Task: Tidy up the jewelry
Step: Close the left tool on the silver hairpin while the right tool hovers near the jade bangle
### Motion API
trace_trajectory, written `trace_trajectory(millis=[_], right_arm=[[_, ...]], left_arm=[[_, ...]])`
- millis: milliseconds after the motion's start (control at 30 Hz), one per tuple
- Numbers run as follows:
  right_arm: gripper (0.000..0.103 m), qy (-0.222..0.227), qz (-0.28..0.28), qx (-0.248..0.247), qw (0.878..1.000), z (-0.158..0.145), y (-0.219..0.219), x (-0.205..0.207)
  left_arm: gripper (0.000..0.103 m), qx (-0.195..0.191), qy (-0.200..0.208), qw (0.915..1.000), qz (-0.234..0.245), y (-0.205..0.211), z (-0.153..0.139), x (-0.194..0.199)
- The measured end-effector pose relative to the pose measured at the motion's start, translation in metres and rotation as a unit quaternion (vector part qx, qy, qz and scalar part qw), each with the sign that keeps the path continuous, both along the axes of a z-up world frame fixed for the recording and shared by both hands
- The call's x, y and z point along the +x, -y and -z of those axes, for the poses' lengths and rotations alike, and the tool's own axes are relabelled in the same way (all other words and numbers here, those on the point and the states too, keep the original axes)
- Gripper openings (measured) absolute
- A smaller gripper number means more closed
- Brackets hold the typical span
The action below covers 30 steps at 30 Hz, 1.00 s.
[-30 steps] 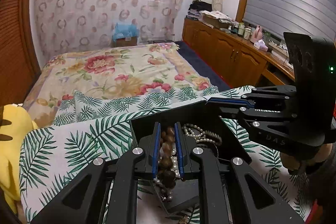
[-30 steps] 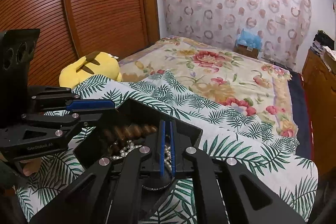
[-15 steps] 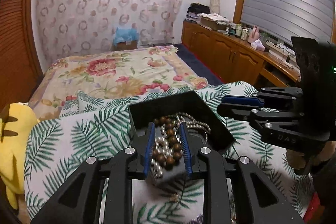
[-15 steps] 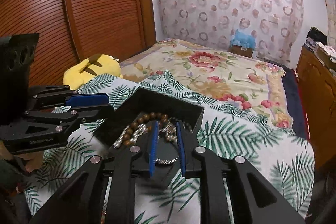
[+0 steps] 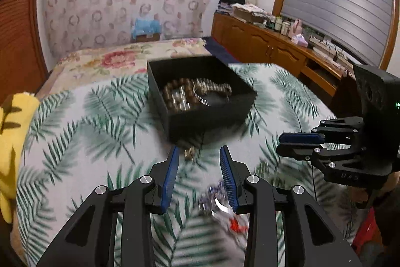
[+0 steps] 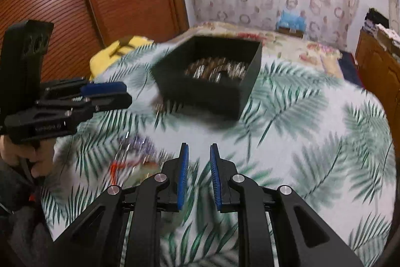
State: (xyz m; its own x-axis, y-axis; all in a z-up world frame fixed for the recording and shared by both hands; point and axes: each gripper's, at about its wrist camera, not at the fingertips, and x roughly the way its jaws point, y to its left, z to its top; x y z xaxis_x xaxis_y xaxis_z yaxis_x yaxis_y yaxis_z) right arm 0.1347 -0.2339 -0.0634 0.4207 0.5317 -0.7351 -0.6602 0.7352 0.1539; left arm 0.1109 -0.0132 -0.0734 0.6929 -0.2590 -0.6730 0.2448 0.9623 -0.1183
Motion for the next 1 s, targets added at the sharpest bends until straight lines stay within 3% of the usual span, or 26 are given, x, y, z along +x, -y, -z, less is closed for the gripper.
trace_trajectory(millis=[300, 467, 600, 1000], right_arm=[[0.02, -0.01, -0.009, -0.032, 0.999, 0.021, -0.007, -0.029], [0.013, 0.007, 0.002, -0.051, 0.999, 0.021, -0.008, -0.036], [0.012, -0.001, 0.01, -0.038, 0.999, 0.021, -0.003, -0.036], [0.009, 0.017, 0.015, -0.06, 0.998, 0.021, -0.007, -0.038]], left_arm=[[0.032, 0.006, -0.023, 0.9997, -0.002, 0.003, 0.015, -0.03], [0.032, 0.008, -0.041, 0.9991, -0.007, 0.005, 0.022, -0.031], [0.032, -0.002, -0.056, 0.9983, -0.014, 0.004, 0.027, -0.031], [0.032, 0.029, -0.066, 0.9965, -0.042, 0.011, 0.033, -0.031]])
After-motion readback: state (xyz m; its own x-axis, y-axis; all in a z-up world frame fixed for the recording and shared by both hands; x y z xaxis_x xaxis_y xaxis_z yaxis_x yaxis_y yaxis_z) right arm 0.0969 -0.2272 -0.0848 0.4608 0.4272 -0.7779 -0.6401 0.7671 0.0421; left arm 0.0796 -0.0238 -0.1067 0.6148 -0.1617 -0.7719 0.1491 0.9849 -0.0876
